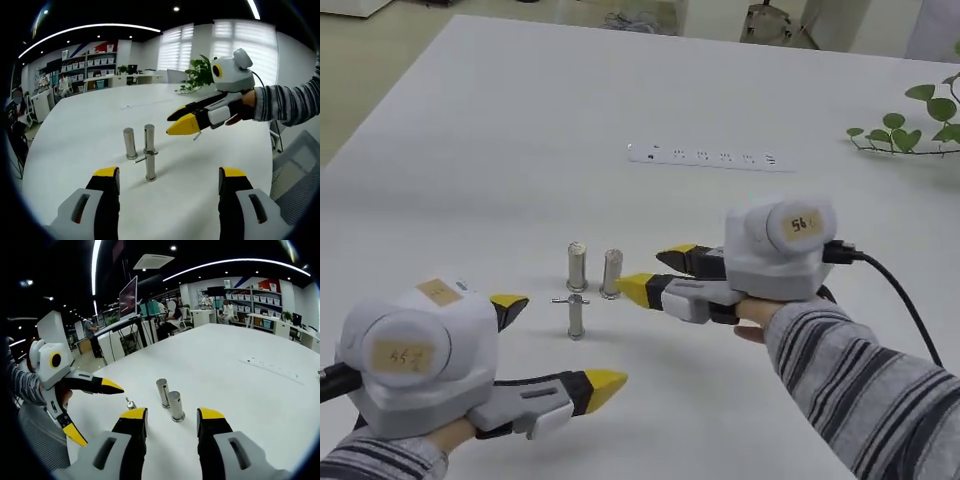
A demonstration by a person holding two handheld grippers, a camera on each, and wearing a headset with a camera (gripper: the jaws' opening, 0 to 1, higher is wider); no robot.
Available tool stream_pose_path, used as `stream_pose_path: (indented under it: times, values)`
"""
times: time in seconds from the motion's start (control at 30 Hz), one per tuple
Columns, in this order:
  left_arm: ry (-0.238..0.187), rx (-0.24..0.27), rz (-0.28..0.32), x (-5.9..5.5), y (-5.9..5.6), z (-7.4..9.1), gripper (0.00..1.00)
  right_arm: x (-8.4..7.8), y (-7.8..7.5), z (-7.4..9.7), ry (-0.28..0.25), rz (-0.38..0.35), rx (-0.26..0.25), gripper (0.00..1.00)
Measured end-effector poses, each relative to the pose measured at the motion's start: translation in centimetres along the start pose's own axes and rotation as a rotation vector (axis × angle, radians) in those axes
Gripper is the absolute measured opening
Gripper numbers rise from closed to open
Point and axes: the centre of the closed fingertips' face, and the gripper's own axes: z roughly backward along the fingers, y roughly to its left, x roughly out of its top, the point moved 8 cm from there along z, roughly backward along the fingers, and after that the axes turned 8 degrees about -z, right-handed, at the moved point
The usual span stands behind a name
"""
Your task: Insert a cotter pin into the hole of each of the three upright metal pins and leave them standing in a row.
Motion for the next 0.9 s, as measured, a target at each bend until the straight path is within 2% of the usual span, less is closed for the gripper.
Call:
stream_pose_path:
  times: [0.07,0.43,0.77,0.9]
  values:
    - [-0.002,0.000,-0.002,0.0,0.1,0.0,0.85,0.1,0.0,-0.6,0.014,-0.003,0.014,0.33]
    - [0.005,-0.010,0.009,0.1,0.0,0.0,0.90,-0.4,-0.5,-3.8,0.078,0.013,0.032,0.27]
    - [-0.003,-0.014,0.025,-0.1,-0.4,-0.1,0.97,-0.9,-0.7,-5.1,0.102,0.039,0.028,0.19]
    - [-0.014,0.005,0.037,0.0,-0.5,0.0,0.99,-1.1,-0.8,-5.3,0.107,0.041,0.021,0.17]
